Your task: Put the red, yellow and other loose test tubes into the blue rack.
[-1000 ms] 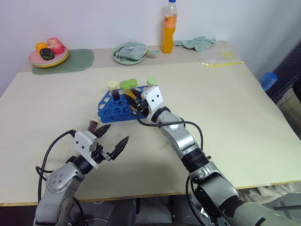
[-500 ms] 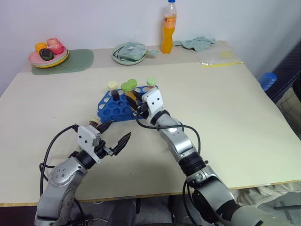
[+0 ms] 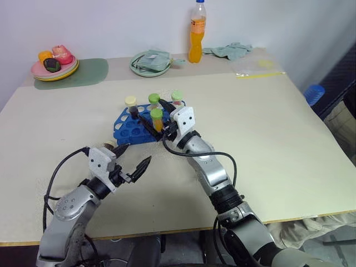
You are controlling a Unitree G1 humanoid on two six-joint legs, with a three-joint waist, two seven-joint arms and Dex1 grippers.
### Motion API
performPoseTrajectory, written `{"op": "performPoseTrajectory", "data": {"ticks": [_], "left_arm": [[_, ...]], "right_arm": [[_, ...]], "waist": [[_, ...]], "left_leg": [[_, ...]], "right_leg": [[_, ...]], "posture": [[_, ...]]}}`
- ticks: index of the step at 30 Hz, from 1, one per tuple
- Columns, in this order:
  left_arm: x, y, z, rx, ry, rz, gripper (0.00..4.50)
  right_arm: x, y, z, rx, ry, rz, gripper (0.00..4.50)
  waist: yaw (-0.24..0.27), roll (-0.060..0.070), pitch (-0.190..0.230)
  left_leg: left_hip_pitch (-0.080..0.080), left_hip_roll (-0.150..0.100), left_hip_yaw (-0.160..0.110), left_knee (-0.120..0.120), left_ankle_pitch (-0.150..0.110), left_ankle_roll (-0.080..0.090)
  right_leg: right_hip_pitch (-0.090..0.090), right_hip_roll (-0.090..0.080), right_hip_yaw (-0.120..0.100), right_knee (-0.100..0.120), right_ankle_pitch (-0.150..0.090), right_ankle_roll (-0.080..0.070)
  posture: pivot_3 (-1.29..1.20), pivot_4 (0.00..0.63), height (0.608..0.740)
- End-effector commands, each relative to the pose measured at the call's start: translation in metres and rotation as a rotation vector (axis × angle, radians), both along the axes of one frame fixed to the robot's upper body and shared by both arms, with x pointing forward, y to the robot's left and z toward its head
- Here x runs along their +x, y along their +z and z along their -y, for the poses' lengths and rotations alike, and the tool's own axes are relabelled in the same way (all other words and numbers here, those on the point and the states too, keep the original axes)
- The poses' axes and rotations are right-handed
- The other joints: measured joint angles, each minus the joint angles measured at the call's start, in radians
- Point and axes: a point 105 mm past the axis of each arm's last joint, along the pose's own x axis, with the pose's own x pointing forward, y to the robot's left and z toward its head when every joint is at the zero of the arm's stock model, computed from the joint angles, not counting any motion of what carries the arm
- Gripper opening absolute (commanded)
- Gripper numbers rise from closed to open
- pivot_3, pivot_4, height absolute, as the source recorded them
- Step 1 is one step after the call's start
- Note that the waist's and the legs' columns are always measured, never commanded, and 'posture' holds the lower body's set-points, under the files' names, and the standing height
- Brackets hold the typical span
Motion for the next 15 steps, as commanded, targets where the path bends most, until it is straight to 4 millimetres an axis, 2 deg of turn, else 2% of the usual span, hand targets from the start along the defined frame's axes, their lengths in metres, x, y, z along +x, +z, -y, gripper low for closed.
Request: {"op": "performPoseTrajectory", "data": {"ticks": [1,4,6,8,10,13,15], "left_arm": [[0.006,0.02,-0.015,-0.026,0.056,0.004,4.5],[0.016,0.025,-0.033,0.034,0.135,-0.055,4.5],[0.028,0.031,-0.048,0.175,0.217,-0.1,4.5],[0.039,0.036,-0.064,0.289,0.315,-0.184,4.5],[0.049,0.041,-0.073,0.322,0.351,-0.347,4.5],[0.037,0.031,-0.074,0.347,0.268,-0.706,4.5],[0.035,0.03,-0.077,0.381,0.262,-0.783,4.5]], "right_arm": [[-0.016,0.035,-0.007,0.062,0.076,0.091,4.13],[-0.022,0.048,-0.006,0.067,0.107,0.121,4.13],[-0.026,0.053,-0.002,0.045,0.128,0.143,4.13],[-0.027,0.056,0.006,0.031,0.139,0.147,4.13],[-0.027,0.056,0.018,-0.009,0.142,0.155,4.13],[-0.031,0.05,0.032,-0.091,0.168,0.162,4.13],[-0.039,0.042,0.04,-0.162,0.215,0.157,4.13]], "waist": [[0.0,0.0,0.0],[-0.001,0.0,0.0],[0.001,0.0,0.0],[0.003,0.0,0.0],[0.005,0.0,0.0],[-0.002,-0.002,0.0],[-0.01,-0.001,0.001]], "left_leg": [[0.0,0.0,0.0,0.0,0.0,0.0],[0.0,0.0,-0.001,0.0,0.0,0.0],[0.0,0.0,-0.002,0.0,0.0,0.0],[0.0,-0.001,-0.003,0.001,0.0,0.0],[0.001,-0.001,-0.003,0.001,0.0,0.0],[0.001,-0.002,-0.006,0.001,0.0,-0.001],[0.002,-0.002,-0.005,0.001,0.0,0.0]], "right_leg": [[0.0,0.0,0.0,0.0,0.0,0.0],[0.0,0.0,0.0,0.0,0.0,0.0],[0.0,0.0,-0.001,0.001,0.0,0.0],[0.0,0.0,-0.001,0.0,0.0,0.0],[0.0,0.0,-0.002,0.0,0.0,0.0],[0.001,0.001,-0.004,0.0,0.0,0.001],[0.004,0.001,-0.004,0.0,-0.001,0.001]], "posture": [[0.0,0.15,0.74],[0.0,0.15,0.74],[0.0,0.15,0.74],[0.0,0.15,0.74],[0.0,0.15,0.74],[0.0,0.15,0.74],[0.0,0.15,0.74]]}}
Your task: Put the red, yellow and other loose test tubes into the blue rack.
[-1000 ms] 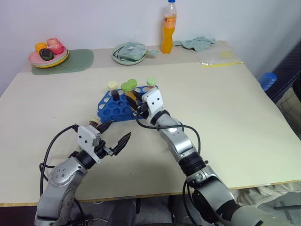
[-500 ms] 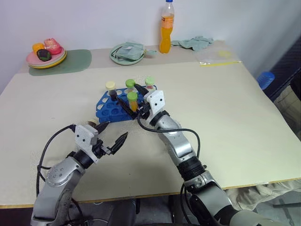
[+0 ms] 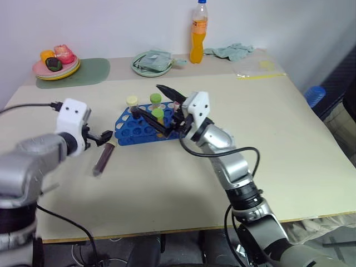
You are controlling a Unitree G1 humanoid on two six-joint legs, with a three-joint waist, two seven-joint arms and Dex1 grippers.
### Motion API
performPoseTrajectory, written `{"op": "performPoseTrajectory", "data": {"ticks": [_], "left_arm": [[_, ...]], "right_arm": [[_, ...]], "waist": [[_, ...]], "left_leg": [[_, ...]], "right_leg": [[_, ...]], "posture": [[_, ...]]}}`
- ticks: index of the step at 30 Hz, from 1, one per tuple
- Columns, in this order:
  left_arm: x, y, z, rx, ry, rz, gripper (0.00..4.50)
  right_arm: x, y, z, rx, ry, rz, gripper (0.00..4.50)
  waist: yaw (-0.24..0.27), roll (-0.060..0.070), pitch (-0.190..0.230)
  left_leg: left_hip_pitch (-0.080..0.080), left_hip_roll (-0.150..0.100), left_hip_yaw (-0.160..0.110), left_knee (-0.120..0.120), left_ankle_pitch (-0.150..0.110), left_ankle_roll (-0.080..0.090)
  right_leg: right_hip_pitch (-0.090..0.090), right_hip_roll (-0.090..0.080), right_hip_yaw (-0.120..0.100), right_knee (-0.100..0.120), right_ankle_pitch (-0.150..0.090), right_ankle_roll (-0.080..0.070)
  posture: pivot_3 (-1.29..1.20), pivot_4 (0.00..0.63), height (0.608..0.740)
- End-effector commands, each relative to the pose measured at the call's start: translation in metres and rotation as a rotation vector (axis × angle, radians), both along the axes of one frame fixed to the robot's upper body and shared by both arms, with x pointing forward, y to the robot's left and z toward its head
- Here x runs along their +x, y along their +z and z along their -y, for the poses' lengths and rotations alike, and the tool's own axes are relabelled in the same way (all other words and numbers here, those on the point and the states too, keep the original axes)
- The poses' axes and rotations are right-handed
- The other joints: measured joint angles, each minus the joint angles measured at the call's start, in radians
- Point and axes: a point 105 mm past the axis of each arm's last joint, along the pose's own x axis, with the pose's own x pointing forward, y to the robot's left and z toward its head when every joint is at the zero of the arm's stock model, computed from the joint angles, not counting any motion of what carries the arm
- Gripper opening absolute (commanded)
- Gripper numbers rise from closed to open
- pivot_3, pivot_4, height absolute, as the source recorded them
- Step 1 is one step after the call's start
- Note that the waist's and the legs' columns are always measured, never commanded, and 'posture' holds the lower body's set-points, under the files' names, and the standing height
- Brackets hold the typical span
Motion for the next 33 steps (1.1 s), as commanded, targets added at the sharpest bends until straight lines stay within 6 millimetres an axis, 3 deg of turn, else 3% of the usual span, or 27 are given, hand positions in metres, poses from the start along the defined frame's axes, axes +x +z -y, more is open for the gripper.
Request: {"op": "performPoseTrajectory", "data": {"ticks": [1,10,13,18,19,22,24,27,28,30,33], "left_arm": [[-0.012,-0.018,0.001,-0.002,-0.018,-0.219,4.5],[-0.007,-0.043,-0.005,0.061,0.03,-0.36,4.5],[-0.006,-0.047,-0.01,0.072,0.064,-0.368,3.6],[-0.003,-0.05,-0.013,0.058,0.104,-0.358,1.02],[-0.003,-0.05,-0.014,0.056,0.111,-0.353,0.78],[0.006,-0.037,-0.026,0.013,0.176,-0.24,0.78],[0.019,-0.017,-0.035,-0.007,0.202,-0.041,0.78],[0.036,0.052,-0.061,0.111,0.334,0.529,0.78],[0.035,0.071,-0.053,0.085,0.326,0.688,0.78],[0.029,0.087,-0.021,-0.014,0.219,0.883,0.78],[0.016,0.075,0.048,-0.087,-0.051,1.01,0.78]], "right_arm": [[-0.021,0.0,0.012,-0.078,0.099,0.027,4.13],[-0.048,-0.026,0.032,-0.24,0.184,-0.05,4.13],[-0.049,-0.027,0.033,-0.239,0.178,-0.063,4.21],[-0.048,-0.028,0.031,-0.235,0.177,-0.069,4.21],[-0.048,-0.028,0.031,-0.235,0.177,-0.071,4.21],[-0.047,-0.029,0.031,-0.239,0.177,-0.079,4.21],[-0.046,-0.031,0.034,-0.242,0.17,-0.086,4.21],[-0.04,-0.04,0.043,-0.255,0.137,-0.117,4.21],[-0.037,-0.044,0.046,-0.256,0.121,-0.134,4.21],[-0.034,-0.051,0.05,-0.255,0.099,-0.159,4.21],[-0.032,-0.058,0.053,-0.251,0.081,-0.18,4.21]], "waist": [[-0.007,0.001,0.0],[-0.003,0.0,0.001],[0.004,0.0,0.001],[0.01,-0.001,0.0],[0.01,-0.001,0.0],[0.009,-0.001,0.0],[0.008,-0.001,0.0],[0.01,-0.001,0.0],[0.015,-0.002,0.0],[0.032,-0.003,0.0],[0.043,-0.003,-0.001]], "left_leg": [[0.001,0.0,0.001,-0.001,0.0,0.0],[0.001,0.001,0.001,-0.002,0.0,-0.001],[0.001,0.001,0.002,-0.001,0.0,-0.001],[0.0,0.0,0.002,0.0,0.0,-0.001],[0.0,0.0,0.002,0.0,0.0,-0.001],[0.0,0.0,0.002,0.0,0.001,-0.001],[0.0,0.0,0.002,0.0,0.001,-0.001],[-0.001,0.001,0.002,0.0,0.001,-0.002],[-0.001,0.001,0.002,-0.001,0.002,-0.004],[-0.003,0.001,0.002,0.0,0.002,-0.004],[-0.003,0.0,0.005,0.001,0.002,-0.004]], "right_leg": [[-0.001,0.0,0.0,0.0,0.0,0.0],[-0.002,0.0,0.001,0.001,-0.001,-0.001],[-0.002,0.0,0.002,0.001,-0.001,-0.001],[-0.002,-0.001,0.002,0.001,-0.001,-0.001],[-0.002,-0.001,0.002,0.001,-0.001,-0.001],[-0.002,-0.001,0.002,0.001,-0.001,-0.001],[-0.002,-0.001,0.002,0.001,-0.001,-0.001],[-0.003,-0.002,0.002,0.001,-0.001,-0.001],[-0.004,-0.002,0.002,0.0,0.0,-0.001],[-0.004,-0.002,0.002,-0.001,0.0,-0.001],[-0.003,-0.005,0.002,-0.002,0.0,-0.001]], "posture": [[0.0,0.15,0.74],[0.0,0.15,0.74],[0.0,0.15,0.74],[0.0,0.15,0.74],[0.0,0.15,0.74],[0.0,0.15,0.74],[0.0,0.15,0.74],[0.0,0.15,0.74],[0.0,0.15,0.74],[0.0,0.15,0.74],[0.0,0.15,0.74]]}}
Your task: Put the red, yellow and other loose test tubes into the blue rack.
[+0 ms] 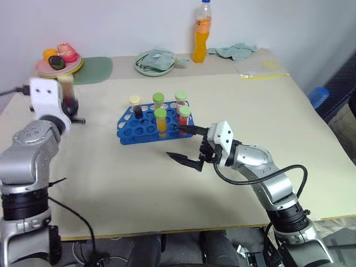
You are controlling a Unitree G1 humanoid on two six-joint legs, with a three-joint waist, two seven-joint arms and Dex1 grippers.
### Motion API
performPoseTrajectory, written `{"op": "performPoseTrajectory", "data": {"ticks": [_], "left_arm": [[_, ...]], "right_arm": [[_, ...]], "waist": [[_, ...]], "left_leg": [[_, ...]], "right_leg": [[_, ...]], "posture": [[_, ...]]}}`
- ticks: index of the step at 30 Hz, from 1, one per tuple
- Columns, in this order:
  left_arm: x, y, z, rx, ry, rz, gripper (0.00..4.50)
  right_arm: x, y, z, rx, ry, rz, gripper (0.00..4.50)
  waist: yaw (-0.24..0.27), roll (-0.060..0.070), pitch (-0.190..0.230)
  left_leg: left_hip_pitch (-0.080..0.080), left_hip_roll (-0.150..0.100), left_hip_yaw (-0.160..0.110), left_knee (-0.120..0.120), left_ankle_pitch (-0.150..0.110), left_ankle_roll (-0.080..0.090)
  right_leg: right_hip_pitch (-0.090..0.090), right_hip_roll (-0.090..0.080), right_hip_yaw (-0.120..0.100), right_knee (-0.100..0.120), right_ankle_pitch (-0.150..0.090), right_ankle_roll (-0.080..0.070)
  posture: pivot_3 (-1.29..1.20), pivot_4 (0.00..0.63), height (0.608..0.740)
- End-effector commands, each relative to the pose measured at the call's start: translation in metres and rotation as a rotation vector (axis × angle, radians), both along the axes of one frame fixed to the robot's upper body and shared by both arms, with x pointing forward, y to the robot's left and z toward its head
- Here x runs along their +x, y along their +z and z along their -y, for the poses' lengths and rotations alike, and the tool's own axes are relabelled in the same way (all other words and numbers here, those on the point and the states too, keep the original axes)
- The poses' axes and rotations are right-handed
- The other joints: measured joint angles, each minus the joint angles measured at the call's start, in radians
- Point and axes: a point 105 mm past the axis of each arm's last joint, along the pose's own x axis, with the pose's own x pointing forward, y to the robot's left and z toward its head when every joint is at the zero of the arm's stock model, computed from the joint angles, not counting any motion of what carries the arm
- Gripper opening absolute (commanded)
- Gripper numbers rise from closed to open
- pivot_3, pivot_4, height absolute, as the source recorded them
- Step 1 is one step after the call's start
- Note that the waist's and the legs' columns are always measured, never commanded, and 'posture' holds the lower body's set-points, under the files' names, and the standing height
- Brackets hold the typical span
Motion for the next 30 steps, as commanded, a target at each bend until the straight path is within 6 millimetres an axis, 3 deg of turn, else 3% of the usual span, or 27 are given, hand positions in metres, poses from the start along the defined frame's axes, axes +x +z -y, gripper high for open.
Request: {"op": "performPoseTrajectory", "data": {"ticks": [1,4,9,15,21,30], "left_arm": [[-0.019,-0.003,0.074,0.109,-0.241,0.179,0.78],[-0.021,-0.024,0.095,0.099,-0.247,0.215,0.78],[-0.016,-0.045,0.097,0.068,-0.14,0.279,0.78],[0.0,-0.076,0.106,0.02,-0.151,0.205,0.78],[0.004,-0.094,0.107,0.021,-0.138,0.125,0.78],[0.009,-0.098,0.119,-0.056,-0.187,0.122,0.78]], "right_arm": [[0.001,0.006,0.002,0.025,-0.02,0.04,4.21],[0.002,0.005,0.003,0.03,-0.037,0.039,4.21],[0.003,0.004,0.008,0.032,-0.073,0.042,4.21],[0.004,0.003,0.009,0.039,-0.096,0.04,4.21],[0.004,0.004,0.009,0.045,-0.099,0.045,4.21],[0.004,0.004,0.007,0.053,-0.097,0.034,4.21]], "waist": [[0.004,0.0,0.0],[0.008,0.0,0.0],[-0.002,0.0,0.0],[-0.005,0.0,-0.001],[-0.006,0.0,-0.001],[-0.005,0.0,-0.001]], "left_leg": [[0.0,0.0,0.002,0.0,0.0,0.0],[0.0,-0.001,0.004,0.001,-0.001,0.002],[0.001,0.0,0.004,0.0,-0.001,0.003],[0.001,0.0,0.003,0.001,-0.001,0.003],[0.001,0.0,0.003,0.001,-0.001,0.003],[0.001,0.0,0.003,0.002,-0.001,0.003]], "right_leg": [[0.0,-0.001,0.0,0.0,0.0,0.0],[0.0,0.0,0.0,0.001,0.0,0.001],[0.0,0.002,0.0,0.001,0.0,0.0],[0.001,0.002,0.0,0.001,0.0,0.001],[0.001,0.002,0.0,0.001,0.0,0.001],[0.001,0.002,0.0,0.001,0.0,0.001]], "posture": [[0.0,0.15,0.74],[0.0,0.15,0.74],[0.0,0.15,0.74],[0.0,0.15,0.74],[0.0,0.15,0.74],[0.0,0.15,0.74]]}}
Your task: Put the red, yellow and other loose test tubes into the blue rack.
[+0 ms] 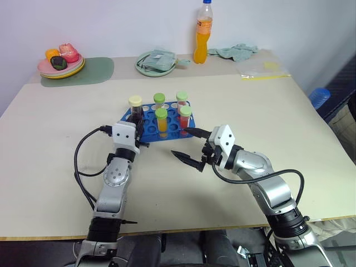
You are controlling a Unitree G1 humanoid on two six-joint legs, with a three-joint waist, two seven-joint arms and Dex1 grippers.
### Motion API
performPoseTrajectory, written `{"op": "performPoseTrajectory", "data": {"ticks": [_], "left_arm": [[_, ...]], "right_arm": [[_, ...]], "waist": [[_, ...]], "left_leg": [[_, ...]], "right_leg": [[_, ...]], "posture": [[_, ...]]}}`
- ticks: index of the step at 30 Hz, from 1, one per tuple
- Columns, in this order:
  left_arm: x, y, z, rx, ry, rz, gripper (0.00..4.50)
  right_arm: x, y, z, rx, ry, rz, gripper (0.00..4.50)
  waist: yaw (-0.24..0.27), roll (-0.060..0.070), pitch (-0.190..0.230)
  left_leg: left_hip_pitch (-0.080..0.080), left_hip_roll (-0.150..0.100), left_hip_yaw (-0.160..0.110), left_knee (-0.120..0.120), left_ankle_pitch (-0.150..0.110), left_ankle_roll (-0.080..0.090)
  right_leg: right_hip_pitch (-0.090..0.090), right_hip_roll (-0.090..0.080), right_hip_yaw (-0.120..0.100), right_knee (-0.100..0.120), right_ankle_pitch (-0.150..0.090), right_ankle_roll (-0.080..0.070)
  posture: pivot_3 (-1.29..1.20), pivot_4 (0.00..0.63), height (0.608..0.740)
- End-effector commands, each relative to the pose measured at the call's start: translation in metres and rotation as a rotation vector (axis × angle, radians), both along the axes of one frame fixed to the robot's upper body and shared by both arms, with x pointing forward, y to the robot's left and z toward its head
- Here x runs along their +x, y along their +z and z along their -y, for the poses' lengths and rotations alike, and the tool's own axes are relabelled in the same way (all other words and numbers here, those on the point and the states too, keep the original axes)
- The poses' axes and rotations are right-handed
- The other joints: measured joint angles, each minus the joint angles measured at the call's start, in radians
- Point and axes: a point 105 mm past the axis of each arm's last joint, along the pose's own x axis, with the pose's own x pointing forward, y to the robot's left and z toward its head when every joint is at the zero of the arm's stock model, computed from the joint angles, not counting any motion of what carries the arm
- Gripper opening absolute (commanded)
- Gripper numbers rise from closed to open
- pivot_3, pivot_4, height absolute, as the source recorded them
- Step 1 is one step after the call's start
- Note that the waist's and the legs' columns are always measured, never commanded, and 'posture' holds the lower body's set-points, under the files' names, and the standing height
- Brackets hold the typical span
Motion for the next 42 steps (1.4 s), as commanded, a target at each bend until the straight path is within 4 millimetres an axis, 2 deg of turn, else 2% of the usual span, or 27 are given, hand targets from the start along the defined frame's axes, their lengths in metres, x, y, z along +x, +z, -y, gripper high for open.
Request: {"op": "performPoseTrajectory", "data": {"ticks": [1,11,13,16,20,22,25,28,30,33,37,40,42], "left_arm": [[0.002,0.005,0.006,-0.019,-0.021,0.034,0.78],[0.004,-0.006,0.01,-0.021,-0.043,0.01,0.78],[0.001,-0.004,0.008,-0.032,-0.049,0.022,1.86],[-0.004,0.002,0.002,-0.053,-0.043,0.047,3.21],[-0.024,0.012,-0.021,-0.102,-0.079,0.049,3.21],[-0.037,0.014,-0.036,-0.068,-0.097,0.021,3.21],[-0.056,0.008,-0.058,0.008,-0.132,-0.064,3.21],[-0.076,0.003,-0.091,0.073,-0.124,-0.159,3.21],[-0.085,0.003,-0.105,0.105,-0.12,-0.202,3.21],[-0.095,0.001,-0.124,0.136,-0.113,-0.266,3.21],[-0.1,-0.002,-0.137,0.16,-0.098,-0.306,3.21],[-0.102,-0.002,-0.136,0.153,-0.097,-0.303,3.21],[-0.103,-0.004,-0.138,0.151,-0.077,-0.309,3.21]], "right_arm": [[-0.003,0.014,-0.002,0.036,0.011,0.049,4.21],[-0.006,0.014,-0.002,0.042,0.007,0.044,4.21],[-0.006,0.014,-0.002,0.044,0.004,0.045,4.21],[-0.005,0.017,0.0,0.052,-0.007,0.057,4.21],[-0.006,0.025,0.013,0.049,-0.022,0.068,4.21],[-0.007,0.026,0.026,0.029,-0.043,0.061,4.21],[-0.008,0.025,0.057,-0.006,-0.113,0.027,4.21],[-0.003,0.023,0.105,-0.048,-0.252,-0.018,4.21],[-0.003,0.02,0.136,-0.082,-0.33,-0.048,4.21],[-0.007,0.012,0.172,-0.137,-0.407,-0.09,4.21],[-0.009,0.005,0.196,-0.173,-0.46,-0.117,4.21],[-0.01,0.001,0.205,-0.191,-0.469,-0.118,4.21],[-0.008,0.0,0.203,-0.191,-0.464,-0.114,4.21]], "waist": [[0.0,0.0,0.0],[0.001,0.0,0.0],[0.001,0.0,0.0],[0.0,0.0,0.0],[-0.006,0.0,0.0],[-0.005,0.0,0.0],[-0.002,0.0,0.0],[0.002,0.0,0.0],[0.003,0.0,0.0],[0.003,0.0,0.0],[0.0,0.0,0.0],[-0.002,0.0,0.0],[0.0,0.0,0.0]], "left_leg": [[0.0,0.0,0.0,0.0,0.0,0.0],[0.0,0.0,0.0,0.0,0.0,0.0],[0.0,0.0,0.0,0.0,0.0,0.0],[0.0,0.0,0.0,0.0,0.0,0.0],[0.0,0.0,0.0,0.0,0.0,0.0],[0.0,0.001,0.0,-0.001,0.0,0.0],[0.0,0.001,0.0,0.0,0.0,0.0],[0.001,0.001,0.0,0.0,-0.001,0.002],[0.003,0.001,0.0,0.0,-0.002,0.003],[0.005,0.001,0.0,-0.001,-0.002,0.003],[0.008,0.002,0.001,-0.002,-0.003,0.004],[0.008,0.003,0.001,-0.002,-0.003,0.005],[0.008,0.003,0.001,-0.002,-0.003,0.005]], "right_leg": [[0.0,0.0,0.0,0.0,0.0,0.0],[0.0,0.0,0.0,0.0,0.0,0.0],[0.0,0.0,0.0,0.0,0.0,0.0],[0.001,0.0,0.0,0.0,0.0,0.0],[0.0,0.0,0.0,0.0,0.0,0.0],[0.0,0.0,0.0,0.0,0.0,0.0],[0.0,0.0,0.0,0.0,0.0,0.0],[0.003,0.0,0.0,-0.001,0.0,0.0],[0.004,0.0,0.0,-0.002,0.0,0.0],[0.007,0.0,0.0,-0.003,-0.001,0.0],[0.01,0.0,0.0,-0.004,-0.001,-0.001],[0.01,0.0,0.0,-0.004,-0.001,-0.001],[0.01,0.0,0.0,-0.004,-0.001,-0.001]], "posture": [[0.0,0.15,0.74],[0.0,0.15,0.74],[0.0,0.15,0.74],[0.0,0.15,0.74],[0.0,0.15,0.74],[0.0,0.15,0.74],[0.0,0.15,0.74],[0.0,0.15,0.74],[0.0,0.15,0.74],[0.0,0.15,0.74],[0.0,0.15,0.74],[0.0,0.15,0.74],[0.0,0.15,0.74]]}}
